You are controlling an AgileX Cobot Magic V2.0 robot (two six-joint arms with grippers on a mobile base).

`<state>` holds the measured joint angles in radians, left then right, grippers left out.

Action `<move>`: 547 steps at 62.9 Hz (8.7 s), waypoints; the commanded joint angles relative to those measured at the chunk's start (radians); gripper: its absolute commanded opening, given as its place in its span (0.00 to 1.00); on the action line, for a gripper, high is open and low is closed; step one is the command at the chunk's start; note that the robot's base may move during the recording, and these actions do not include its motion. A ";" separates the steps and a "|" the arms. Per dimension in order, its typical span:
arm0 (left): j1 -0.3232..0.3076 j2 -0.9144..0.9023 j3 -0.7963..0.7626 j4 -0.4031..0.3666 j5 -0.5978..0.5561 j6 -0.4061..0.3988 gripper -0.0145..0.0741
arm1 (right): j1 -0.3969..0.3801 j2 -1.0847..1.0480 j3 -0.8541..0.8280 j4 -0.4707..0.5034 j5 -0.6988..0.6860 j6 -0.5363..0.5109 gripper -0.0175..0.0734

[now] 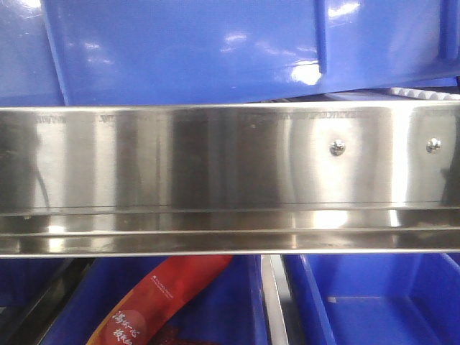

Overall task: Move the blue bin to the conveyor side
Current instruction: 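Close both grippers on the blue bin's side rims, then lift the blue bin with both grippers and pull it off the shelf, then hold the blue bin with both grippers while driving away from the rack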

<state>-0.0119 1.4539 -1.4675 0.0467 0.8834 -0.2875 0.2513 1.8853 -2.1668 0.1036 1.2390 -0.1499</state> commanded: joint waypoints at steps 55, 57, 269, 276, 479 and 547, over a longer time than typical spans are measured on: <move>-0.004 -0.001 -0.176 0.014 0.075 -0.004 0.14 | 0.002 -0.099 -0.056 -0.019 -0.018 0.054 0.10; -0.004 -0.001 -0.193 0.014 0.086 -0.002 0.14 | 0.002 -0.108 -0.056 -0.021 -0.018 0.056 0.10; -0.133 -0.396 0.022 0.028 0.174 0.041 0.14 | 0.002 -0.841 0.773 -0.049 -0.348 0.186 0.10; -0.133 -0.396 0.022 0.028 0.174 0.041 0.14 | 0.002 -0.841 0.773 -0.049 -0.348 0.186 0.10; -0.133 -0.396 0.022 0.039 0.174 0.041 0.14 | 0.002 -0.841 0.773 -0.049 -0.350 0.186 0.10; -0.133 -0.396 0.022 0.039 0.174 0.041 0.14 | 0.002 -0.841 0.773 -0.049 -0.350 0.186 0.10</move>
<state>-0.1396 1.0696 -1.4308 0.0746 1.1522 -0.2481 0.2530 1.0699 -1.3771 0.0619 0.9937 0.0643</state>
